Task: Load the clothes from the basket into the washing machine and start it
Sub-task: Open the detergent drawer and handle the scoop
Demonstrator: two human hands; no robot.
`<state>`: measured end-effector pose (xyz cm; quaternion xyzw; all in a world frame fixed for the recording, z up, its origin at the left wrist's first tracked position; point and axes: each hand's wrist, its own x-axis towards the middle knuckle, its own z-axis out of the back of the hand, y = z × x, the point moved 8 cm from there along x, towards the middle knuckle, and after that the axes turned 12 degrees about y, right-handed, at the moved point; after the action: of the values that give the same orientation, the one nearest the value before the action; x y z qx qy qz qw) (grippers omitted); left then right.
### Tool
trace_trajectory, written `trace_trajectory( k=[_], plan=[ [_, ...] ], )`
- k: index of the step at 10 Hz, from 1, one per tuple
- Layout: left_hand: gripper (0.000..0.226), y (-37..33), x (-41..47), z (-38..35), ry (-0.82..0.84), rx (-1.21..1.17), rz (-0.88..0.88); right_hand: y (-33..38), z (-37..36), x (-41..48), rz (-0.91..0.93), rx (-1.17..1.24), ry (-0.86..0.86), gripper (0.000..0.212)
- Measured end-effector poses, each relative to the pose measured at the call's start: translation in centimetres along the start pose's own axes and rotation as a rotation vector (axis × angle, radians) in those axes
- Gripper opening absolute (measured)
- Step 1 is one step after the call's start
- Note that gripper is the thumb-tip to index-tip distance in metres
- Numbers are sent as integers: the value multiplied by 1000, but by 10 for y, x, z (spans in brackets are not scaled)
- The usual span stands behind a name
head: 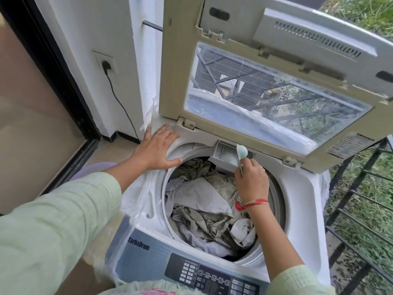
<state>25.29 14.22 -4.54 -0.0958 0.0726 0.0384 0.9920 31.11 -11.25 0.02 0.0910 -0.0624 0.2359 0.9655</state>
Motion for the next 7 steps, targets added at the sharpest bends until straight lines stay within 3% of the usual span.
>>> trace_trajectory(
  k=[1, 5, 6, 7],
  plan=[
    [92, -1, 0, 0, 1, 3, -4, -8, -5, -2, -76, 84, 46, 5],
    [93, 0, 0, 1, -10, -1, 1, -19, -4, -14, -97, 188, -16, 5],
    [92, -2, -1, 0, 2, -1, -7, -59, -22, -28, -476, 761, -73, 6],
    [90, 0, 0, -2, 8, 5, 2, -74, -58, -50, -885, 1563, -131, 7]
  ],
)
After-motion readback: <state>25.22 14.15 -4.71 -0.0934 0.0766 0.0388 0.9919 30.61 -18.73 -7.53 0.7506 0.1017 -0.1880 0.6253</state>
